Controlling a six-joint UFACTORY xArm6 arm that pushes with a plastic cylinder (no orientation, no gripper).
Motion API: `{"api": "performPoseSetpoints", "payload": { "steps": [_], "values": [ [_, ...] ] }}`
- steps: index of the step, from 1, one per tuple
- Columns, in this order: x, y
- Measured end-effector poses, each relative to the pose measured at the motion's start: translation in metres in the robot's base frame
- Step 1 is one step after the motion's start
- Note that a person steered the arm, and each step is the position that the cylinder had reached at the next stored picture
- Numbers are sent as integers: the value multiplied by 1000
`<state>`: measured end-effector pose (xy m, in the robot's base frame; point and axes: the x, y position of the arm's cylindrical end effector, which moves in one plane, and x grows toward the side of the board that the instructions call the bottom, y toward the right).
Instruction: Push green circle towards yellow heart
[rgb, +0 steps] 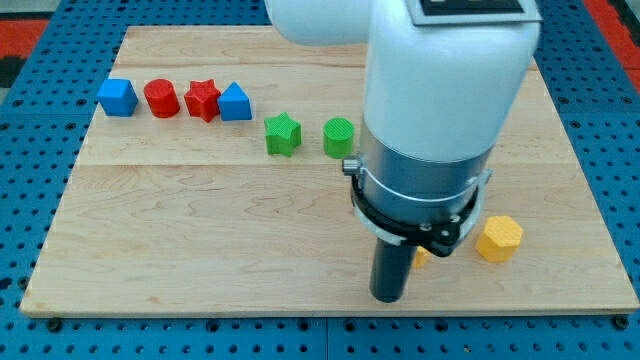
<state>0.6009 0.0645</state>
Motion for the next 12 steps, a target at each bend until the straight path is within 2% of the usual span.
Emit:
{"api": "performPoseSetpoints", "payload": {
  "steps": [4, 5, 6, 7, 10, 11, 12],
  "values": [
    [-21, 19],
    [-10, -59],
    [-65, -92],
    [-150, -70],
    [-213, 25],
    [-221, 0],
    [-222, -61]
  ]
}}
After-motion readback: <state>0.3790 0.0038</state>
